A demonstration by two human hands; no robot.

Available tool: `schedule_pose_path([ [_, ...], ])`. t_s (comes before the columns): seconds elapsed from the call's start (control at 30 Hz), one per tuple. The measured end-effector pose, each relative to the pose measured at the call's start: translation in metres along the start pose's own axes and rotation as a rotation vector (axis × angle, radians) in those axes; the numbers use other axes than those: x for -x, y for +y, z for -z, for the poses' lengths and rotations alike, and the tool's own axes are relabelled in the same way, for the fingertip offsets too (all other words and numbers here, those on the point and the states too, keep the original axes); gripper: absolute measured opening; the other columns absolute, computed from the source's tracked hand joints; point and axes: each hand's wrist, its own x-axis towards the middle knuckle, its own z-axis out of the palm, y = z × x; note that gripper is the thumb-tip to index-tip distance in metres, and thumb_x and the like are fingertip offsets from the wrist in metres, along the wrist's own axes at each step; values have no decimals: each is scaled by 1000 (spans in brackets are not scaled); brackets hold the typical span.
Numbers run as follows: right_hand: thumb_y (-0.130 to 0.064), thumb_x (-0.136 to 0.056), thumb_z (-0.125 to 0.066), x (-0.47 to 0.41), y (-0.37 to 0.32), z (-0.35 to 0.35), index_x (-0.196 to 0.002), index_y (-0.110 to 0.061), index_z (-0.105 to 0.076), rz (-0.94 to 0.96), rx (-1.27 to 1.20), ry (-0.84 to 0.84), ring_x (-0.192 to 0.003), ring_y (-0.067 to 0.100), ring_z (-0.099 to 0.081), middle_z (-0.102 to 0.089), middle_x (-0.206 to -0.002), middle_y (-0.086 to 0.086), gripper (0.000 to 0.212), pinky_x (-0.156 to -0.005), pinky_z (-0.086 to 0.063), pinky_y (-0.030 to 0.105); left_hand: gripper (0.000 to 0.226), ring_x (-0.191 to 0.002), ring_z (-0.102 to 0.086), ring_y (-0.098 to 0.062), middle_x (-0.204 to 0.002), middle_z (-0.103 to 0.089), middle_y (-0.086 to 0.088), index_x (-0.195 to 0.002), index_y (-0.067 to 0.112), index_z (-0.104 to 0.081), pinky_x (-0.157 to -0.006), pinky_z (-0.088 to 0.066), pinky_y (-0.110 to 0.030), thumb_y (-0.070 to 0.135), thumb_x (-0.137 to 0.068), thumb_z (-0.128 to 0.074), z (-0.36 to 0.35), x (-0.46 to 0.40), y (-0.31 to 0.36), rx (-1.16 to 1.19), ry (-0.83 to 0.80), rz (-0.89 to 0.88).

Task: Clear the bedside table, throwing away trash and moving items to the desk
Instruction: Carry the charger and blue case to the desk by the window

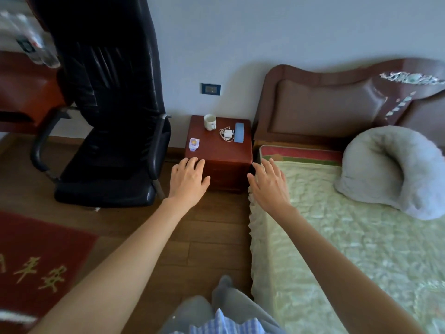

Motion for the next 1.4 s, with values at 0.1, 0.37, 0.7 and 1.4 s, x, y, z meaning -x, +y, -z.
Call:
schedule_pose_path([
  [0.1, -39, -99, -33, -43, 19, 3, -138, -13, -42, 3, 9, -4, -142, 28, -20, -37, -148, 11, 48, -113, -21, 44, 51, -128, -44, -28, -136, -51, -11, -135, 12, -45, -102, -38, -43, 39, -93, -50, -7, -45, 10, 1, -19, 11],
  [0.37, -38, -98, -36, -154, 58, -10, -137, -12, -44, -15, 9, -13, -142, 28, -21, -39, -147, 11, 47, -113, -24, 46, 52, -127, -44, -25, -137, -50, -8, -137, 14, -43, -102, -37, -41, 42, -93, -48, -36, -159, 14, -17, -67, 5],
  [0.7, -36, -98, -39, -321, 73, -46, -136, -12, -43, -53, 25, -38, -141, 29, -22, -38, -147, 12, 46, -112, -25, 46, 52, -131, -40, -25, -138, -49, -7, -137, 15, -43, -105, -35, -41, 41, -93, -48, -75, -323, -23, -4, -106, 15],
  [1.4, -22, -89, -56, -524, 139, -193, -124, -4, -55, -15, -66, -302, -125, 40, -46, -54, -129, 22, 39, -100, -41, 48, 53, -135, -35, -25, -144, -43, -8, -141, 15, -38, -109, -33, -40, 42, -95, -42, -218, -488, -35, 74, -399, 193],
])
